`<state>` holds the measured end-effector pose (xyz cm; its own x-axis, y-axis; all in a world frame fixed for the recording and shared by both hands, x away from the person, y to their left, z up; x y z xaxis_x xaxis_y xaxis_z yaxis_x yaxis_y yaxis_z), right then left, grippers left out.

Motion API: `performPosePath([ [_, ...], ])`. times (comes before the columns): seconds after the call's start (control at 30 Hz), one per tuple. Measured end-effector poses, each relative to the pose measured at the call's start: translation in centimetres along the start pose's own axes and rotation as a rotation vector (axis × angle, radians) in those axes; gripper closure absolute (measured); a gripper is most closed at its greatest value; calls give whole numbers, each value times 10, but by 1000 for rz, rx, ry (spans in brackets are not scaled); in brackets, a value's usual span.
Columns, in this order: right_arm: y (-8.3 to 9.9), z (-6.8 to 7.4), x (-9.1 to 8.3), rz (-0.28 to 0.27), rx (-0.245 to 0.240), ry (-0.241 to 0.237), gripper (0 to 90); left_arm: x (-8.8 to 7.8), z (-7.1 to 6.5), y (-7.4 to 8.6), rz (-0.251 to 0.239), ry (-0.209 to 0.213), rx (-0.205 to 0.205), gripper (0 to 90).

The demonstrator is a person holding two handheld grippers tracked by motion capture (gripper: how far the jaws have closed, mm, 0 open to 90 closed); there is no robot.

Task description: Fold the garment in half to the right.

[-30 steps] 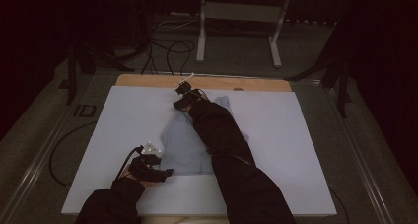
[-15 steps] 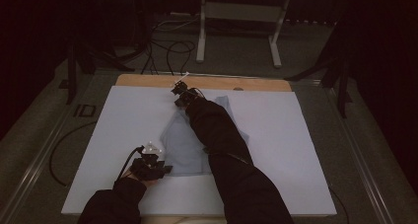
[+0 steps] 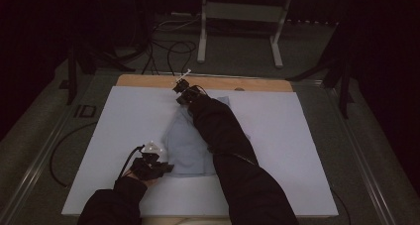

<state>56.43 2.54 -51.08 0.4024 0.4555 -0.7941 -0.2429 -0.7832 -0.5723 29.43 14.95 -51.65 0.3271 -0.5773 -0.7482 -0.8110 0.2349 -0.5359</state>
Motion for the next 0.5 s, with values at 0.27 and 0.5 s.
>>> performPosePath([
  [0.27,-5,-6,-27,-43,-21,5,847,-5,-4,-4,-1,21,13,839],
  [0.5,-7,-8,-46,-59,-34,11,847,-13,-12,-9,-19,27,35,839],
])
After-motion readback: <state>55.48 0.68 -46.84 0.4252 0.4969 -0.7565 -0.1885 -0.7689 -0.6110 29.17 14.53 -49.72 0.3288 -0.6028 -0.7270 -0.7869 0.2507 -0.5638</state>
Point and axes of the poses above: each handheld gripper's, and its own axes: x roughly forward along the jaws, y roughly out of its underside, z roughly to its left, the point moved 2 cm from there along x, roughly forward along the jaws, and after that the axes turned 14 degrees about -x, right-handed, at the moved point
